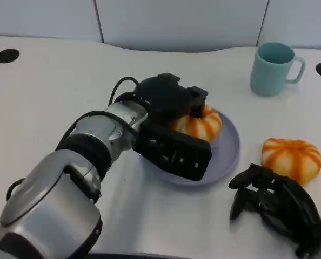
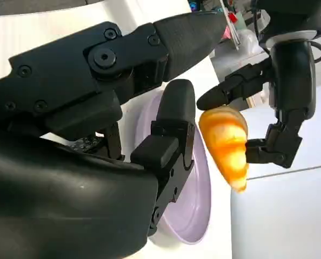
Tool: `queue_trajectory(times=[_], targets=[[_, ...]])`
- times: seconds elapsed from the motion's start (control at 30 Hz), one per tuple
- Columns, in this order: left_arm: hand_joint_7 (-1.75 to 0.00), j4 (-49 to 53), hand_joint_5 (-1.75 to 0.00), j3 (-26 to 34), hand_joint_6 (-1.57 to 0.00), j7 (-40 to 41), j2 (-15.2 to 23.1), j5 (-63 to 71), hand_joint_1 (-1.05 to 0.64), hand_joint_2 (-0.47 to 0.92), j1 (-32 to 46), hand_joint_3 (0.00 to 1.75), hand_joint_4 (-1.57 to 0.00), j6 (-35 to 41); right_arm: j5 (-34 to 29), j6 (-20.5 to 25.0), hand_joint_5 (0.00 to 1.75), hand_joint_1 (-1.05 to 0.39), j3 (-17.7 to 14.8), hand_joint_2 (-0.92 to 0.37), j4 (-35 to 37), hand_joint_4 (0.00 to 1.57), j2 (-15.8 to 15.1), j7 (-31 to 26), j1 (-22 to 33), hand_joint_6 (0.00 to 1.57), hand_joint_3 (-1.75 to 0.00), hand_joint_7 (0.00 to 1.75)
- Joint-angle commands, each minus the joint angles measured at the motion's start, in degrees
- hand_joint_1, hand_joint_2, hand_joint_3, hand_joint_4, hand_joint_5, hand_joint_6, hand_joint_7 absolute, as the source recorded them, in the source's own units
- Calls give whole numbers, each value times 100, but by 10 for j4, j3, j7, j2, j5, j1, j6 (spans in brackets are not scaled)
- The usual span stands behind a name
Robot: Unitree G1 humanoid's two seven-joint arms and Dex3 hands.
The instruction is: Grasp the bread from the table and place it into the plate.
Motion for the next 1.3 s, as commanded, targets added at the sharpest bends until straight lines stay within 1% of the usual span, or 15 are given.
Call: queue_trajectory(times=[0.03, 0.13, 0.17, 0.3, 0.47, 0.57, 0.73, 0.9, 0.93, 1.0, 1.07, 1.13, 1.2, 1.23, 1.3], targets=[[-96, 1, -119, 6, -25, -28, 4, -7, -82, 87, -14, 0, 0, 6, -7, 23, 158, -52, 0, -92, 9, 64, -5, -9, 19, 73, -8, 98], [-95, 1, -111, 10, -24, -38, 5, -10, -82, 86, -14, 0, 0, 8, -17, 11, 158, -53, 6, -92, 6, 63, -7, -17, 21, 73, -10, 98], [-94, 1, -109, 11, -25, -40, 5, -10, -82, 86, -13, 0, 0, 8, -17, 16, 158, -54, 6, -92, 2, 63, -7, -18, 21, 73, -10, 99], [-92, 2, -107, 14, -25, -47, 6, -9, -82, 85, -13, 0, 0, 13, -3, 35, 159, -53, -2, -92, 0, 63, -4, -7, 20, 72, -9, 101], [-90, 2, -105, 15, -25, -52, 7, -7, -83, 86, -13, 1, 0, 22, -6, 14, 160, -54, -3, -92, 16, 64, -4, -2, 16, 72, -10, 101], [-89, 1, -103, 22, -24, -51, 10, -14, -82, 86, -10, 0, 0, 20, -7, 20, 158, -54, -2, -92, 13, 65, -5, -7, 16, 72, -10, 100], [-85, -9, -103, 65, -19, -49, 23, -58, -81, 86, -1, 0, 0, 8, -3, 19, 158, -54, -4, -92, 15, 64, -5, -1, 14, 73, -11, 100], [-83, -22, -107, 121, -15, -75, 47, -122, -79, 91, 19, 2, 0, -30, -11, 26, 159, -55, 0, -92, 7, 65, -6, -21, 16, 74, -10, 101], [-90, -24, -111, 130, -13, -82, 50, -132, -78, 92, 22, 2, 0, -34, -9, 27, 159, -55, -1, -92, 7, 65, -6, -19, 16, 74, -10, 101], [-95, -27, -113, 146, -11, -96, 55, -151, -78, 92, 28, 2, 0, -42, -10, 31, 159, -55, 0, -92, 4, 64, -6, -21, 16, 73, -10, 101], [-114, -32, -120, 174, -4, -115, 65, -182, -78, 92, 42, 3, 0, -60, -11, 39, 159, -56, 1, -92, -2, 63, -8, -26, 17, 74, -9, 102], [-125, -36, -135, 200, -2, -132, 71, -213, -79, 92, 56, 4, 0, -76, -11, 47, 159, -56, 2, -92, -12, 63, -7, -30, 20, 74, -8, 103], [-129, -41, -148, 231, -1, -158, 74, -250, -81, 92, 70, 3, 0, -88, -13, 48, 159, -55, 4, -92, -18, 63, -8, -33, 21, 74, -8, 103], [-128, -45, -155, 248, -1, -171, 75, -271, -80, 92, 81, 2, 0, -101, -13, 49, 159, -55, 4, -92, -17, 64, -9, -31, 20, 74, -8, 103], [-126, -56, -160, 278, -1, -202, 78, -310, -79, 92, 102, 1, 0, -117, -13, 50, 159, -55, 4, -92, -15, 64, -10, -30, 19, 73, -9, 104]])
